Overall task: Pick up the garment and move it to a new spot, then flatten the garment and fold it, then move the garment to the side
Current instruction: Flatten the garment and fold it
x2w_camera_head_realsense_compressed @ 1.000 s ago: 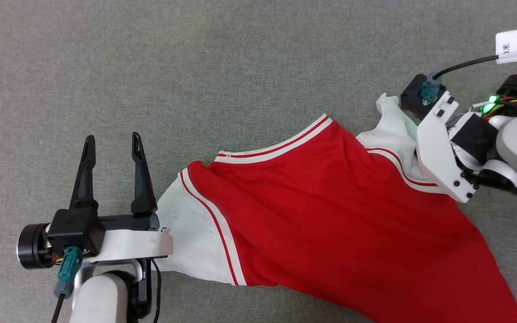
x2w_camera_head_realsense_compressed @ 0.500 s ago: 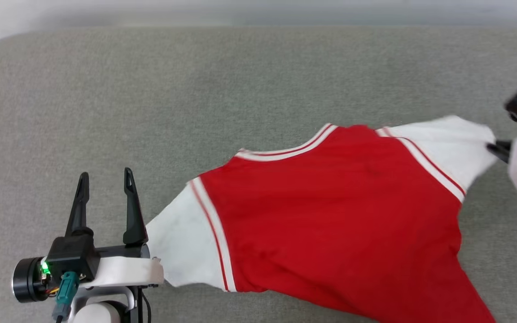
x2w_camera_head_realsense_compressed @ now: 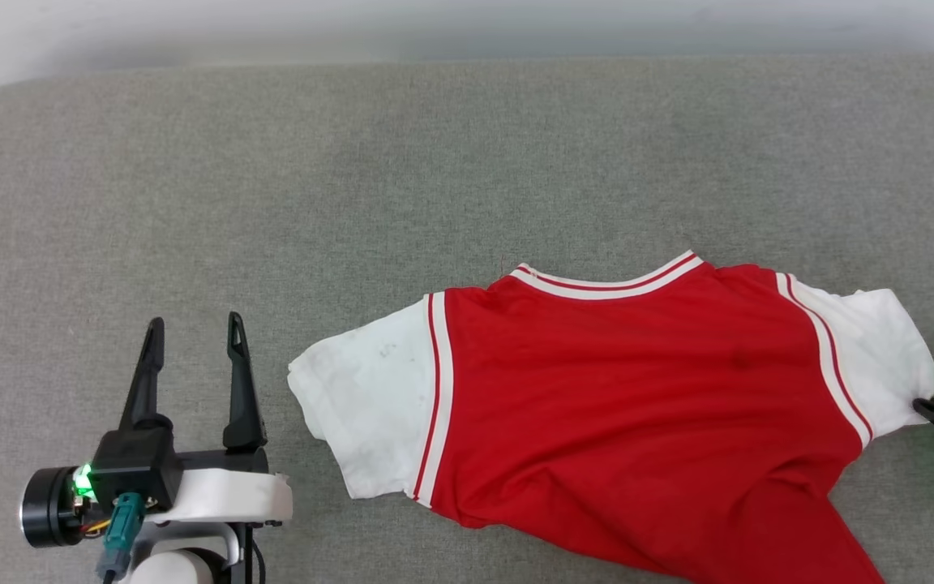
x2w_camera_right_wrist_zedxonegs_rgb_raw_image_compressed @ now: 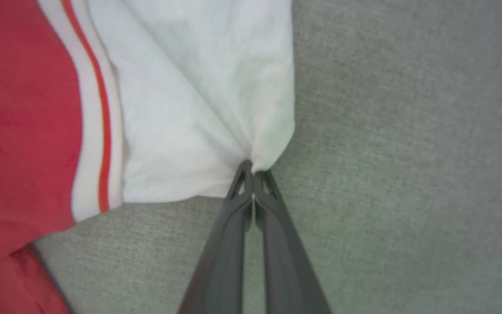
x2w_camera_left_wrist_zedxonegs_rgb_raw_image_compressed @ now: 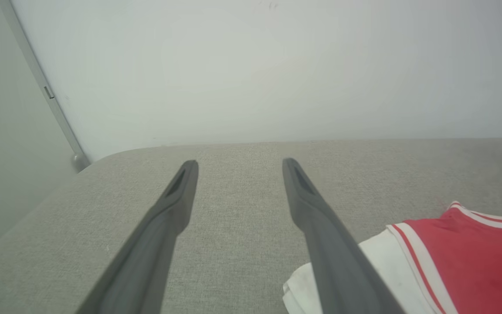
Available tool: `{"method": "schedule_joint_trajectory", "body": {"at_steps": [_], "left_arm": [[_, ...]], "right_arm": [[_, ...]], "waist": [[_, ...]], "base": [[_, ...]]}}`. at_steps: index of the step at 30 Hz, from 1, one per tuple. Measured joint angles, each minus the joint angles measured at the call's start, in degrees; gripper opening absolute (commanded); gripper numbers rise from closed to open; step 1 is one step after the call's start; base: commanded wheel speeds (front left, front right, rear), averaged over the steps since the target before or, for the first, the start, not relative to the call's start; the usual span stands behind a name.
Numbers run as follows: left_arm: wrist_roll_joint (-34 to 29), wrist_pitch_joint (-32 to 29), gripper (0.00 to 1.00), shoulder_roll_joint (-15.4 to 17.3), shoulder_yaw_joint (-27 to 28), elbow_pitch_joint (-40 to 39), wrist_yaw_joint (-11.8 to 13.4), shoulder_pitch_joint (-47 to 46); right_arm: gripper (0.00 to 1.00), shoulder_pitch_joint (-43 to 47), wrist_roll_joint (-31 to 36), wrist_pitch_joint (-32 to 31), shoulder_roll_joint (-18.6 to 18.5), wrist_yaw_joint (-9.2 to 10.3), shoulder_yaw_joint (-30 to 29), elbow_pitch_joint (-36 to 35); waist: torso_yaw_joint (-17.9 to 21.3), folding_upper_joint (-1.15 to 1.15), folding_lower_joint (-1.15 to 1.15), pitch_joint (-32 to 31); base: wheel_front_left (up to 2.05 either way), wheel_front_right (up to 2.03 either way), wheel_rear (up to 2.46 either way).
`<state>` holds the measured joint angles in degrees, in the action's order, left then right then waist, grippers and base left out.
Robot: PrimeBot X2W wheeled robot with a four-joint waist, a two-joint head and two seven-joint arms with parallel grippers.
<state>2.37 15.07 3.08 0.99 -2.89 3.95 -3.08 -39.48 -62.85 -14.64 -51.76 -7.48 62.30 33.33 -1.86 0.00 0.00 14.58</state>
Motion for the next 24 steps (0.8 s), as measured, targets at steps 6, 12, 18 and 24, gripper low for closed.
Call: {"method": "schedule_joint_trajectory", "body": {"at_steps": [6,12,18,24], "left_arm": [[-0.4,0.0,1.0,2.1,1.1,1.1,-1.5,-0.7],[-0.6,0.0,1.0,5.9,1.9,2.5,-4.0,-4.1],[-0.4,-5.9,1.0,11.2,0.4,5.0,-8.4,-11.0],[3.9,-20.5,1.0,17.5,-4.7,5.8,-11.0,-18.4]], "right_arm": [[1.0,0.5,3.8,8.8,1.2,-0.03,-3.3,0.4],[1.0,-0.1,10.5,20.9,1.6,-0.03,-11.1,0.0],[1.0,1.5,20.2,28.8,5.9,-0.03,-24.0,-0.2],[1.0,8.9,33.3,29.6,13.8,-0.03,-42.9,-7.6]], "waist": [[0.5,0.0,0.0,-2.7],[1.4,0.0,0.0,-5.1],[2.0,0.0,0.0,-5.7],[2.4,0.0,0.0,-4.6]], "base": [[0.0,0.0,0.0],[0.0,0.0,0.0],[0.0,0.0,0.0],[0.0,0.0,0.0]]}}
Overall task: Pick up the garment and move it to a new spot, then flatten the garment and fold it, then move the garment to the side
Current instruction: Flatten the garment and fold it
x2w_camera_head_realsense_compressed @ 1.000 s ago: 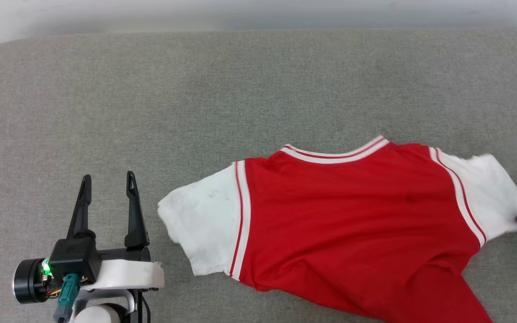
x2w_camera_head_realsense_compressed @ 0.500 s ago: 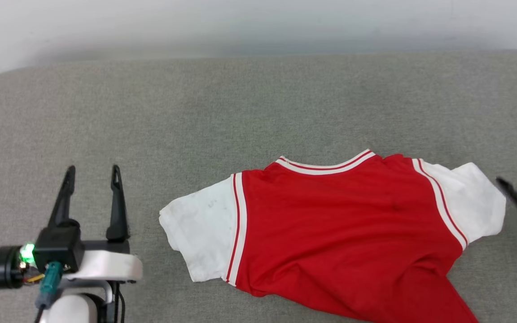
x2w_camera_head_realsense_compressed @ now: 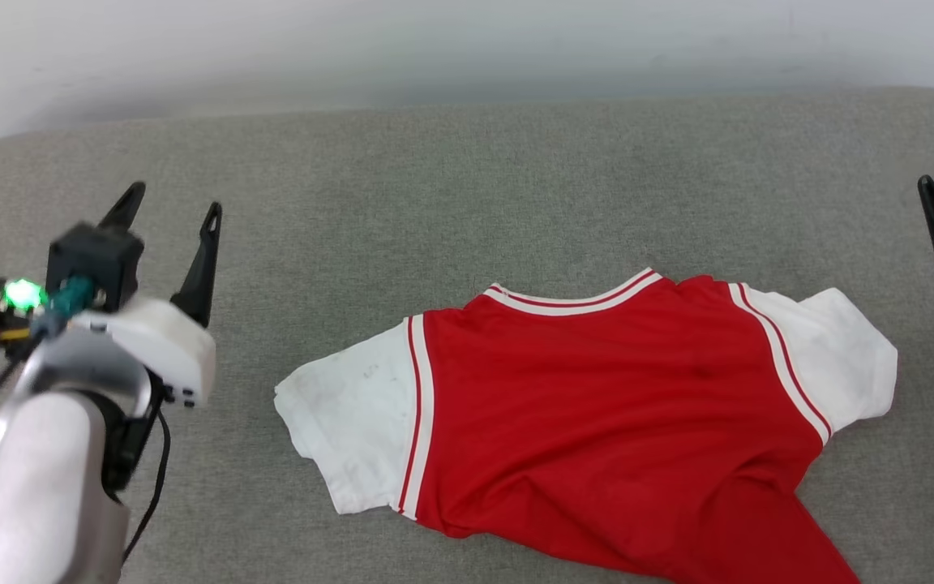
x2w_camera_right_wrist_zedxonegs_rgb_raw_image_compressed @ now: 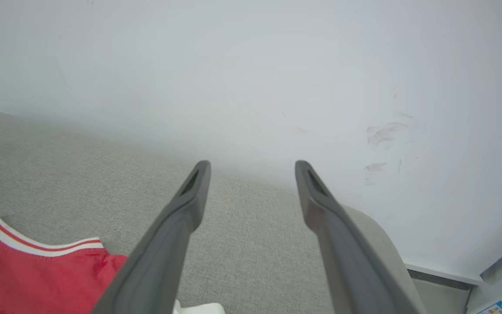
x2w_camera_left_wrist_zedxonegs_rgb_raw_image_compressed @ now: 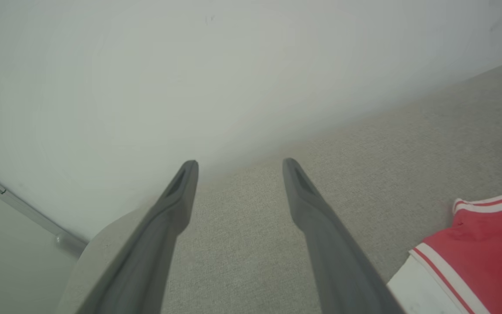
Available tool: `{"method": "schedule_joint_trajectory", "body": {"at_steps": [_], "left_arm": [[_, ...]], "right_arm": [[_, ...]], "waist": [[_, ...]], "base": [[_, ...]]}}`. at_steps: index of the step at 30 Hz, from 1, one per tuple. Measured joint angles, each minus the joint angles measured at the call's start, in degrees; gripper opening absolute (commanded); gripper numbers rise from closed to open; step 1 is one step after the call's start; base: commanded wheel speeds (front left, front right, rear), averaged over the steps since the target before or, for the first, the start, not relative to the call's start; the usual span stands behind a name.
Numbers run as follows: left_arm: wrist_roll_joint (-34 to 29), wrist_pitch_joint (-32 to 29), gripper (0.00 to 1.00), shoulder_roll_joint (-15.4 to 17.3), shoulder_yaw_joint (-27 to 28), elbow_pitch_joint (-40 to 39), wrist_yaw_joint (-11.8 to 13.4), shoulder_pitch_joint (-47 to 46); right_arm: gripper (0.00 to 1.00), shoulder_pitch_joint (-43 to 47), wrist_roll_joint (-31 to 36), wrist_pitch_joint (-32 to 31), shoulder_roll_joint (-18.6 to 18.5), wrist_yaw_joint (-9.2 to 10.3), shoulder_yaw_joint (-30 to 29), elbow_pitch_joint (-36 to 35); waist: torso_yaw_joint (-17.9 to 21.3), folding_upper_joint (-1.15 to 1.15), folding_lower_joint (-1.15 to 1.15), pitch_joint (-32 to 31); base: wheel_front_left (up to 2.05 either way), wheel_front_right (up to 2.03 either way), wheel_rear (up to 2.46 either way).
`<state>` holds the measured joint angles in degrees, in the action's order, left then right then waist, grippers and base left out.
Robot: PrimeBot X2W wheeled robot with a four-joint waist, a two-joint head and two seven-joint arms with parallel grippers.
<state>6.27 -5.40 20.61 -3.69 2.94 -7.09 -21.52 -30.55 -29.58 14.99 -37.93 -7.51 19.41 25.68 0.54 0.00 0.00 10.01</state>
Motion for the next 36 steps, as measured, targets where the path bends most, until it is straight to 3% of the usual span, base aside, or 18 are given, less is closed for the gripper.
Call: {"method": "schedule_joint_trajectory", "body": {"at_steps": [3,7,12,18,24,33,34,35,36], "left_arm": [[5.2,-8.4,1.0,4.1,-5.1,-0.3,-0.2,-3.7],[16.5,-21.0,1.0,10.5,-13.9,-1.2,-0.3,-8.2],[30.2,-36.2,1.0,17.6,-24.2,-2.2,-0.3,-14.1],[40.3,-48.3,1.0,22.0,-32.9,-0.6,-0.3,-19.2],[43.9,-52.8,1.0,23.2,-39.7,4.2,-0.3,-21.0],[44.7,-49.8,1.0,23.5,-46.6,10.4,-0.3,-21.7],[44.9,-49.0,0.47,23.5,-47.1,10.7,-0.3,-22.0],[44.8,-48.1,0.0,23.5,-48.0,10.7,-0.3,-22.3],[44.8,-47.1,0.0,23.6,-48.6,10.7,-0.3,-22.4]], "right_arm": [[1.0,5.8,6.5,0.1,4.9,0.01,-8.3,-6.7],[1.0,12.7,13.1,-2.0,10.6,0.0,-14.5,-15.6],[1.0,16.7,17.5,-6.4,14.5,0.0,-17.6,-24.0],[1.0,17.7,18.9,-9.1,16.1,0.01,-17.8,-28.4],[1.0,17.3,19.2,-10.0,16.4,0.0,-17.0,-29.4],[1.0,16.0,19.2,-9.7,16.3,0.0,-15.3,-28.1],[1.0,15.8,19.1,-9.7,16.2,0.0,-15.3,-27.9],[1.0,15.6,19.0,-9.7,16.0,0.0,-15.3,-27.6],[1.0,15.3,19.0,-9.7,15.6,0.01,-15.4,-27.5]], "waist": [[0.3,0.0,0.0,0.8],[0.6,0.0,0.0,1.8],[1.2,0.0,0.0,3.2],[2.4,0.0,0.0,4.8],[3.8,0.0,0.0,6.5],[5.5,0.0,0.0,9.0],[5.4,0.0,0.0,8.9],[5.4,0.0,0.0,8.8],[5.3,0.0,0.0,8.6]], "base": [[0.0,0.0,0.0],[0.0,0.0,0.0],[0.0,0.0,0.0],[0.0,0.0,0.0],[0.0,0.0,0.0],[0.0,0.0,0.0],[0.0,0.0,0.0],[0.0,0.0,0.0],[0.0,0.0,0.0]]}}
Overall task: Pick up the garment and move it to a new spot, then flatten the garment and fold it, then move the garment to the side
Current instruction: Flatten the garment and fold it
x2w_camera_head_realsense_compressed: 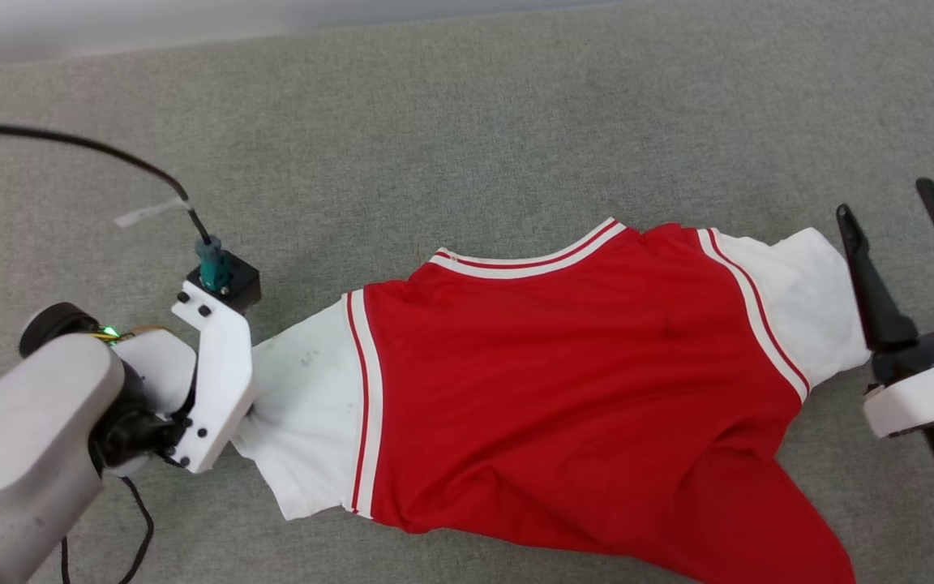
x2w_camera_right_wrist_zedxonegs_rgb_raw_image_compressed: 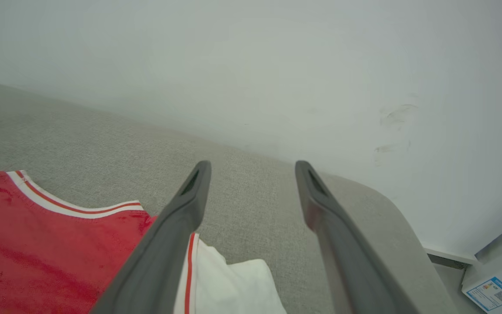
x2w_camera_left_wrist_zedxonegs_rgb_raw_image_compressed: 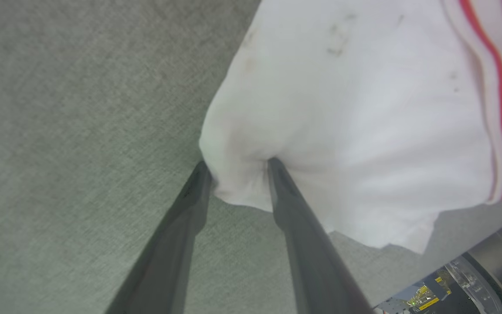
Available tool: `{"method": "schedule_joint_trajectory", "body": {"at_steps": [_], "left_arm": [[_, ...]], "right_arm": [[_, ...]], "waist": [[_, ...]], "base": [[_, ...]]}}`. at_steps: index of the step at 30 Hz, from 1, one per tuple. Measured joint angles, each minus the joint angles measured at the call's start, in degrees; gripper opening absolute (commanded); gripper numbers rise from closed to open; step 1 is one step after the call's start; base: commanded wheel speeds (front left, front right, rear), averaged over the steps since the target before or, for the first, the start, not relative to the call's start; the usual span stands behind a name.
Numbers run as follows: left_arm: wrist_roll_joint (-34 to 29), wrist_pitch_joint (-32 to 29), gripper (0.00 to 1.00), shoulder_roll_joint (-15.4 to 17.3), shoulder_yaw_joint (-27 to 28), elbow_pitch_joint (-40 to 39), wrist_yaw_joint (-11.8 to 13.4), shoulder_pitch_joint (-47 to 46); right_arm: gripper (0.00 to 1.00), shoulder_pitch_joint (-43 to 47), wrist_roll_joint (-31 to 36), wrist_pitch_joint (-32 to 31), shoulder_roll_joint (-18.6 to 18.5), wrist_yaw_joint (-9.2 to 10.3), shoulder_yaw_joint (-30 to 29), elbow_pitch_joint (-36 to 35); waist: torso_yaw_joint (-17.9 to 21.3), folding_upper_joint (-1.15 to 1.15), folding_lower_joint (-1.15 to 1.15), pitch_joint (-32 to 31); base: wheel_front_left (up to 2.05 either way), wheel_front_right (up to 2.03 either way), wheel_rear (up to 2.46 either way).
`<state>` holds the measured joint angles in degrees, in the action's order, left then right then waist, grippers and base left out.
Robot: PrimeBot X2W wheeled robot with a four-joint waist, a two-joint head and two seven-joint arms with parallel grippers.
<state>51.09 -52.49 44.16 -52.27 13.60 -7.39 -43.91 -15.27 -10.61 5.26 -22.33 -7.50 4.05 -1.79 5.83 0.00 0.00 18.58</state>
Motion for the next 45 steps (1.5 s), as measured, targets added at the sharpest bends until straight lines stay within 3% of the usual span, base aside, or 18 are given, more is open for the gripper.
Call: {"method": "schedule_joint_trajectory", "body": {"at_steps": [4,8,11,16,20,23,27,34,41,42,43,45], "left_arm": [[-0.5,3.9,0.0,0.7,-2.7,-0.4,0.0,-0.4],[0.7,7.1,0.0,2.6,-3.0,-1.2,0.0,-0.7],[1.0,8.9,0.0,4.2,-2.8,-3.0,0.0,-1.0],[1.0,11.4,0.0,4.8,-2.5,-5.8,0.0,-2.0],[-0.6,12.5,0.0,4.4,-2.8,-7.5,0.0,-4.1],[-1.4,13.0,0.0,3.7,-2.9,-8.3,0.0,-5.6],[-2.5,13.6,0.0,3.4,-3.1,-9.4,0.0,-7.7],[-3.5,14.9,0.0,2.7,-3.2,-10.4,0.0,-9.9],[-3.6,15.6,0.0,2.6,-4.3,-9.4,0.0,-10.3],[-3.6,15.9,0.0,2.6,-4.4,-9.2,0.0,-10.3],[-3.5,16.4,0.0,2.5,-4.5,-9.0,0.0,-10.3],[-3.4,17.2,0.0,2.5,-4.7,-8.5,0.0,-10.3]], "right_arm": [[1.0,-1.8,-0.3,-1.4,-3.1,-0.01,-0.6,0.4],[1.0,-4.8,-2.2,-7.3,-9.3,0.0,1.3,0.5],[1.0,-7.5,-6.5,-15.4,-15.8,-0.01,5.4,0.9],[1.0,-12.3,-19.2,-33.2,-27.7,-0.01,15.1,1.5],[1.0,-17.2,-28.4,-46.4,-33.1,-0.01,19.9,2.8],[1.0,-19.8,-33.2,-54.5,-34.2,-0.01,23.0,4.8],[1.0,-23.7,-35.6,-59.6,-34.1,0.0,25.8,8.0],[1.0,-25.7,-37.3,-59.5,-29.1,0.0,28.7,14.7],[1.0,-26.6,-37.2,-54.5,-28.6,0.0,32.5,17.1],[0.95,-26.6,-36.8,-52.9,-28.5,0.0,32.9,17.5],[0.02,-26.7,-36.7,-51.3,-28.1,0.0,33.2,18.3],[0.0,-27.0,-36.7,-48.5,-27.3,0.0,33.6,19.3]], "waist": [[-0.7,0.0,0.0,-1.3],[-2.0,0.0,0.0,-2.7],[-3.2,0.0,0.0,-3.2],[-5.4,0.0,0.0,-2.7],[-6.6,0.0,0.01,-1.1],[-7.5,0.0,0.01,0.6],[-8.5,0.0,0.01,3.3],[-9.8,0.0,0.01,7.8],[-9.9,0.0,0.0,9.2],[-9.8,0.0,0.0,8.9],[-9.7,0.0,0.0,8.5],[-9.5,0.0,0.0,7.5]], "base": [[0.0,0.0,0.0],[0.0,0.0,0.0],[0.0,0.0,0.0],[0.0,0.0,0.0],[0.0,0.0,0.0],[0.0,0.0,0.0],[0.0,0.0,0.0],[0.0,0.0,0.0],[0.0,0.0,0.0],[0.0,0.0,0.0],[0.0,0.0,0.0],[0.0,0.0,0.0]]}}
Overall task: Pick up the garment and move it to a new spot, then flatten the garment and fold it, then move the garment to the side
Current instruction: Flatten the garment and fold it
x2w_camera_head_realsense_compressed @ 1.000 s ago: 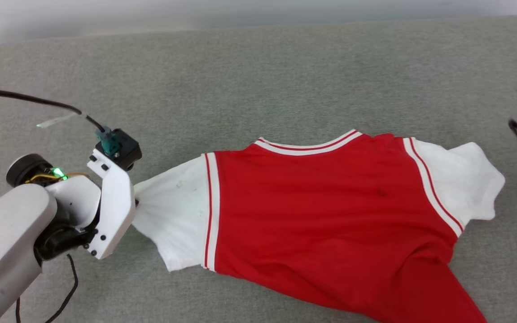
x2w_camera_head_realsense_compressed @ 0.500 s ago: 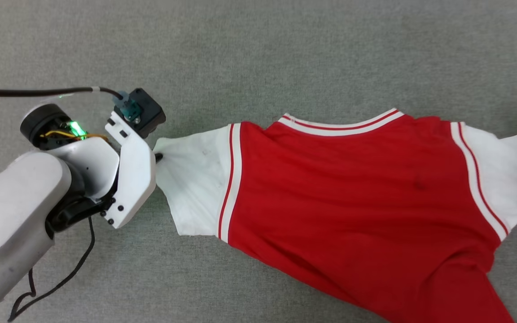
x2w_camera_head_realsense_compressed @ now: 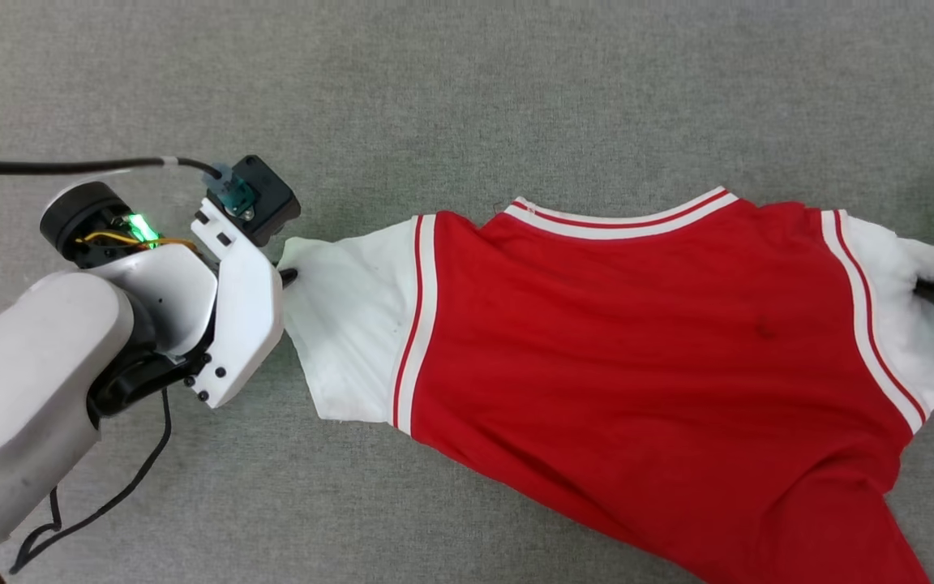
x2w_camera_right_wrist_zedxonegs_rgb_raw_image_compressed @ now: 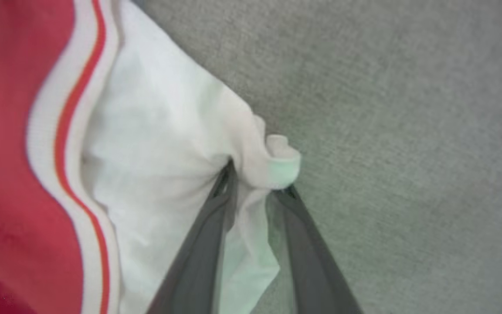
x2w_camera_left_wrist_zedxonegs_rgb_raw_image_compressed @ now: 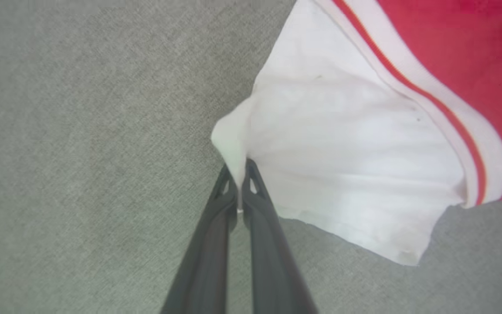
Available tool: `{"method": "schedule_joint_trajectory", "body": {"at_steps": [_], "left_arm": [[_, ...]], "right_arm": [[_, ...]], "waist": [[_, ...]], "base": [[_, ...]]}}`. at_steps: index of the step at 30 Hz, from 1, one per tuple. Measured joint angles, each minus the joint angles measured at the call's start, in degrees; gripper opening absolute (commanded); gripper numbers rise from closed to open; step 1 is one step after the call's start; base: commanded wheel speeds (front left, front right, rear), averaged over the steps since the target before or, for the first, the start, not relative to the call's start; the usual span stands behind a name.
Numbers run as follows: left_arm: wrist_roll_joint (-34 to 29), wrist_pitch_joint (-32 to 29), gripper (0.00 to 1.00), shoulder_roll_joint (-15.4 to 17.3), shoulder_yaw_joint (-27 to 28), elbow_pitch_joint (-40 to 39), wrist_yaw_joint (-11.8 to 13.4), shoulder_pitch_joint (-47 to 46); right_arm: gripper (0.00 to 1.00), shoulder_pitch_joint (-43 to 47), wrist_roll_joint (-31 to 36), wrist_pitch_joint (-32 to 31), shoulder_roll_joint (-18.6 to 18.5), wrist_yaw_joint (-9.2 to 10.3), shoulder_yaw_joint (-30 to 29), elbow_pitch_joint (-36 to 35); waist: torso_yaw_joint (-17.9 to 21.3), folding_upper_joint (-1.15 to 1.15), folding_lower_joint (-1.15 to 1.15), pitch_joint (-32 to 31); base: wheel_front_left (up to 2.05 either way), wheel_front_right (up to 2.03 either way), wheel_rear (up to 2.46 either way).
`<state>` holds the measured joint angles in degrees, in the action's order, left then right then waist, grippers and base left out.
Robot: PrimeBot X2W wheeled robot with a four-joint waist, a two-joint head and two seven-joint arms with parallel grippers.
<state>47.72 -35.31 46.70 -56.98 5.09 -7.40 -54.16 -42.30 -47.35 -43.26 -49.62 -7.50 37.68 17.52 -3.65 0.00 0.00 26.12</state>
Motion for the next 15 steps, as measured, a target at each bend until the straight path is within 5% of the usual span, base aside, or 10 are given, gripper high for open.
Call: {"method": "schedule_joint_trajectory", "body": {"at_steps": [4,15], "left_arm": [[0.4,2.6,0.0,0.0,0.0,0.7,0.0,0.2],[-2.8,11.5,0.0,1.9,2.8,-1.6,0.4,-1.8]], "right_arm": [[0.0,-0.6,0.1,5.8,0.6,0.0,0.8,1.1],[0.0,-3.3,-0.1,17.8,-5.2,0.0,0.1,-6.3]], "waist": [[0.4,0.0,0.0,-2.9],[1.1,0.0,0.0,-11.9]], "base": [[0.0,0.0,0.0],[0.0,0.0,0.0]]}}
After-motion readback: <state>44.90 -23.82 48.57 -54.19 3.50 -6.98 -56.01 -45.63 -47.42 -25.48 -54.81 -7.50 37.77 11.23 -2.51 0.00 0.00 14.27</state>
